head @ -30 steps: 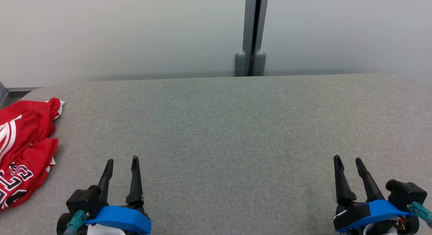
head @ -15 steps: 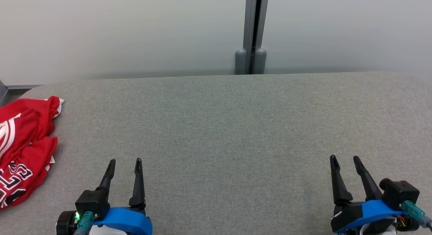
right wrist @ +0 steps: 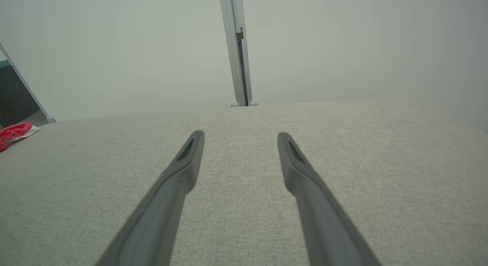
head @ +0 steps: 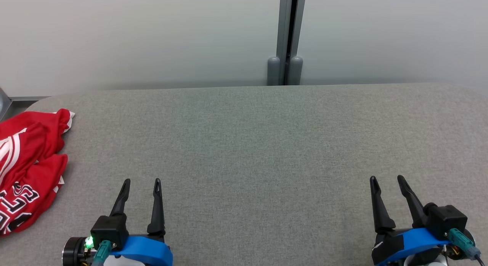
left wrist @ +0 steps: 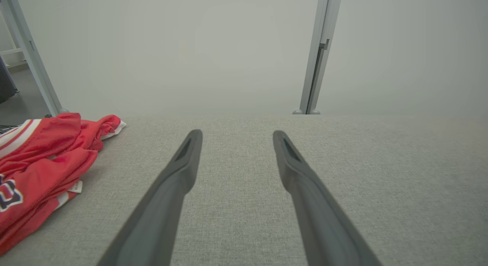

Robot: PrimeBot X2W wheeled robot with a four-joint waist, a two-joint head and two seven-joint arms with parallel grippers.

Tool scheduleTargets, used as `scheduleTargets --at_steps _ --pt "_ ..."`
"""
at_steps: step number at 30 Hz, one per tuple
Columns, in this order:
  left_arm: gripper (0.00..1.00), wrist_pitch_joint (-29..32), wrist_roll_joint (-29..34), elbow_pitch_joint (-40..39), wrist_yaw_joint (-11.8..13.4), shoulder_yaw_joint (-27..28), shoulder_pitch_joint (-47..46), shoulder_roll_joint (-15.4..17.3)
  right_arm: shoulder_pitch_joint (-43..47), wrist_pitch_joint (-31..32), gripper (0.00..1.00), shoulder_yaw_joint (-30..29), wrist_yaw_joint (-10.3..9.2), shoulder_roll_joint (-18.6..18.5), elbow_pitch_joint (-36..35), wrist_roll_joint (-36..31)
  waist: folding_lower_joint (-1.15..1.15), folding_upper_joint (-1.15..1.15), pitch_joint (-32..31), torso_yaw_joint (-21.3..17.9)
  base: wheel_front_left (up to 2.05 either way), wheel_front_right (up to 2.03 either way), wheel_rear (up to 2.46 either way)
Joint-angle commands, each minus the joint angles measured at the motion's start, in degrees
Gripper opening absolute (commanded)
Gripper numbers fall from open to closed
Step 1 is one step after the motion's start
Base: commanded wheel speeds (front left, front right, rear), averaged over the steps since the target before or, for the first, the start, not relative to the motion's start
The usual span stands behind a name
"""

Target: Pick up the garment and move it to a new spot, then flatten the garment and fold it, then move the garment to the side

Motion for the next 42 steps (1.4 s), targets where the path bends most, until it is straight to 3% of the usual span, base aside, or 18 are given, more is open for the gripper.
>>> scheduleTargets --at_steps 1,15,20,42 --pt "1.0 -0.55 1.0 -0.19 0.25 -0.07 -0.53 0.34 -0.29 -0.33 1.0 0.12 0.02 -0.42 0.05 -0.95 0.0 0.0 0.07 0.01 0.0 0.0 0.0" --pt "1.0 -0.48 -0.07 -0.3 -0.03 -0.85 -0.6 0.66 -0.37 -0.64 1.0 0.03 0.02 -0.41 0.75 -0.69 0.0 0.0 0.12 0.15 0.0 0.0 0.0" --pt "1.0 -0.54 -0.36 -0.22 0.39 -0.82 -0.92 0.57 0.35 -0.91 1.0 -1.05 0.03 -0.38 0.67 -0.86 0.0 0.0 -0.05 1.88 0.0 0.0 0.0" --pt "1.0 -0.87 -1.35 -1.22 1.36 -0.99 0.24 1.56 0.84 -0.17 1.0 -1.27 0.02 -0.38 -1.68 -2.03 0.0 0.0 1.13 25.06 0.0 0.0 0.0"
